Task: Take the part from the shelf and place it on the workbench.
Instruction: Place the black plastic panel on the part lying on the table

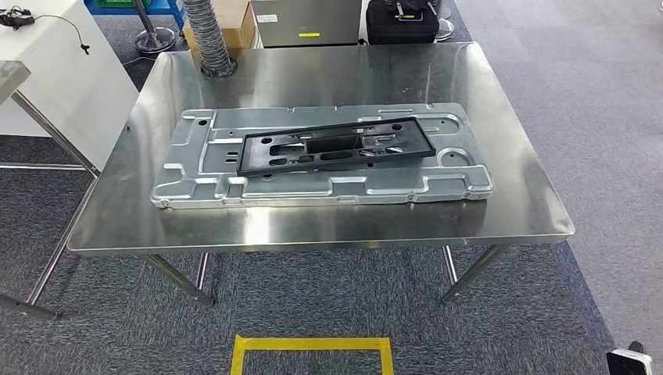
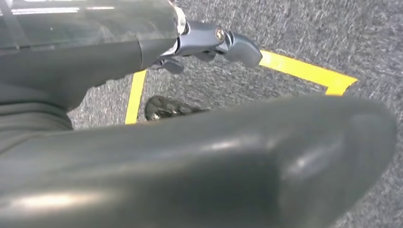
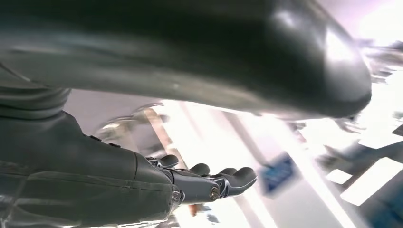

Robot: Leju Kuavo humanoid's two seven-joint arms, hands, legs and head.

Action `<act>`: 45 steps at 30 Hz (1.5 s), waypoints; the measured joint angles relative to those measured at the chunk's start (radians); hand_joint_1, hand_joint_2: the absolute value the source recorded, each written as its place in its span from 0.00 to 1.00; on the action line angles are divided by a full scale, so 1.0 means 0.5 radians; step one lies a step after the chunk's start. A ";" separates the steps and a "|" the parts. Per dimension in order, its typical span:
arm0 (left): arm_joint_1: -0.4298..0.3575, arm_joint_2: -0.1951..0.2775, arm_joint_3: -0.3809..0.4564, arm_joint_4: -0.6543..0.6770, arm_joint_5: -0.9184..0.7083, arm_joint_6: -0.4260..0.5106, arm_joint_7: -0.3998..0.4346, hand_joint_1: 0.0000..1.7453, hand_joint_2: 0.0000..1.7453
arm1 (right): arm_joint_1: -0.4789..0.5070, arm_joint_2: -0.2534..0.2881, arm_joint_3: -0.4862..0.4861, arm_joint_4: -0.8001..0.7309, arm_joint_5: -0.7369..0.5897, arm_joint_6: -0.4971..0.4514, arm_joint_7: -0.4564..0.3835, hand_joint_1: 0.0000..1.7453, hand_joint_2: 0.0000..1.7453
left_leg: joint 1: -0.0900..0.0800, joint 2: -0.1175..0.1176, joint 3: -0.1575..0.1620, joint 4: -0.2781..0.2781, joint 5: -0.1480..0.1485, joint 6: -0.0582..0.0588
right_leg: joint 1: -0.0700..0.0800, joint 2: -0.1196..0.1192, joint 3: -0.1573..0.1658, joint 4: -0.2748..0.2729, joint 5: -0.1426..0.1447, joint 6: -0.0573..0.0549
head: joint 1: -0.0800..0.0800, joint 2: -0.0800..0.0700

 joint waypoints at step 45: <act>-0.004 -0.024 -0.025 0.000 -0.135 -0.077 -0.031 0.00 0.00 | -0.296 0.125 -0.445 2.119 0.934 0.696 1.409 0.00 0.00 | -0.011 0.044 -0.081 -0.318 0.154 0.091 | -0.022 0.023 0.085 0.393 -0.217 0.099 | 0.035 0.000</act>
